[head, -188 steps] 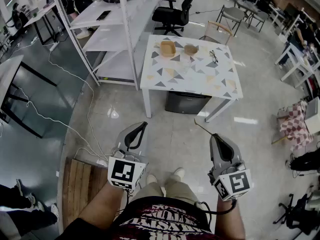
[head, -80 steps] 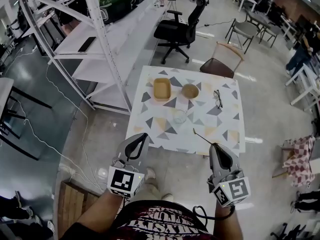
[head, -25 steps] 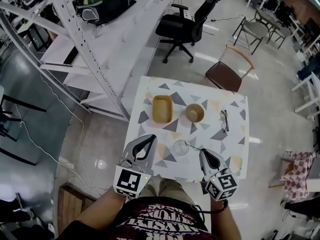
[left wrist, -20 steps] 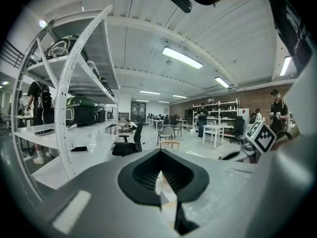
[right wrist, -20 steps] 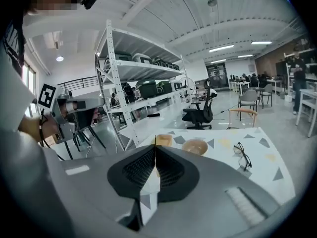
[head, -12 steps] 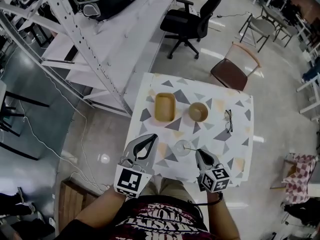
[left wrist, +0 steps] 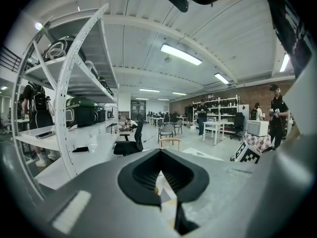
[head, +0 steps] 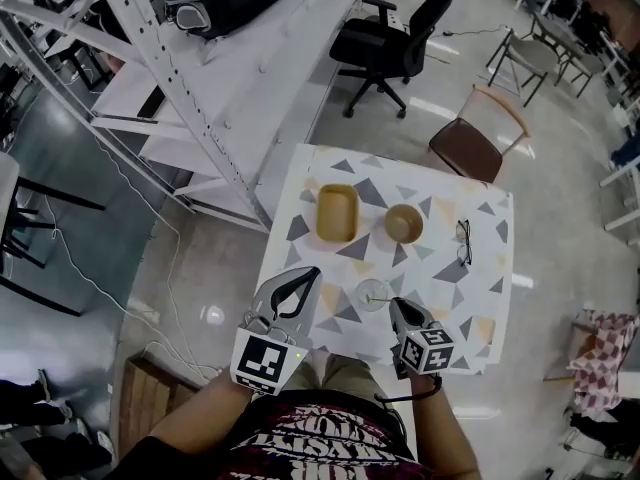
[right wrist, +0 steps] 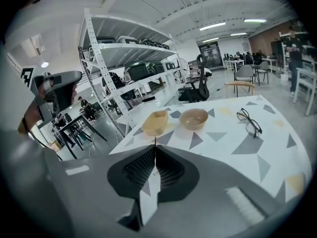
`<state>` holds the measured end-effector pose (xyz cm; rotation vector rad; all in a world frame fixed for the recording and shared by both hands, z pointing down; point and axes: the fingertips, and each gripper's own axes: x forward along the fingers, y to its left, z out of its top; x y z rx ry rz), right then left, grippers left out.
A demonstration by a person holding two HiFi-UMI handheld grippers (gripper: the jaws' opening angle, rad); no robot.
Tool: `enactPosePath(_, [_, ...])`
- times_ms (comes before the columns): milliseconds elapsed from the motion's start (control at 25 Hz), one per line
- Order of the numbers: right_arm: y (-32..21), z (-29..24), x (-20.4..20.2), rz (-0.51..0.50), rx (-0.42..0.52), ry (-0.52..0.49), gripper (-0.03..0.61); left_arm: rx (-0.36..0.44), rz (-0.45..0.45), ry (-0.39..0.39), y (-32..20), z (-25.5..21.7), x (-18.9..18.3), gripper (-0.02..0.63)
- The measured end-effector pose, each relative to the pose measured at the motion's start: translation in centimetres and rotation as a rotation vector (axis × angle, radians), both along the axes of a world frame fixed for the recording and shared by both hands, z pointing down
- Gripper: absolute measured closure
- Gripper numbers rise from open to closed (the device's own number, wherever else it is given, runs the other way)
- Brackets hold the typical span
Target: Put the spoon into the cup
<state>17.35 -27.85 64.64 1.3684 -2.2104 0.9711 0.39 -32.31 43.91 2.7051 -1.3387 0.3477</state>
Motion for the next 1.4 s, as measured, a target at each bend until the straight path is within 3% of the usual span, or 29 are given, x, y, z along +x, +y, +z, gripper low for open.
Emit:
enactPosePath(200, [0.1, 0.7, 0.5, 0.049, -0.028, -0.038, 0.531, 0.014, 0.012, 0.000, 0.3, -0.7, 0.1, 0.614])
enactPosePath(360, [0.5, -0.5, 1.0, 0.050, 0.013, -0.042, 0.366, 0.031, 0.018, 0.007, 0.6, -1.5, 0.0, 0.614])
enactPosePath(480, [1.0, -2.8, 2.0, 0.065, 0.082, -0.011, 0.342, 0.048, 0.021, 0.018, 0.9, -2.2, -0.3, 0.614])
enactPosePath(640, [1.8, -8.1, 3.5, 0.076, 0.237, 0.084, 0.373, 0.064, 0.023, 0.036, 1.5, -3.0, -0.7, 0.614])
enactPosePath(880, [2.4, -16.6, 3.6, 0.115, 0.456, 0.160, 0.549, 0.046, 0.029, 0.106, 2.2, -4.1, -1.3, 0.614])
enactPosePath(1400, [5.1, -27.3, 1.4, 0.129, 0.630, 0.178, 0.551, 0.087, 0.021, 0.131, 4.5, -6.9, -3.8, 0.614])
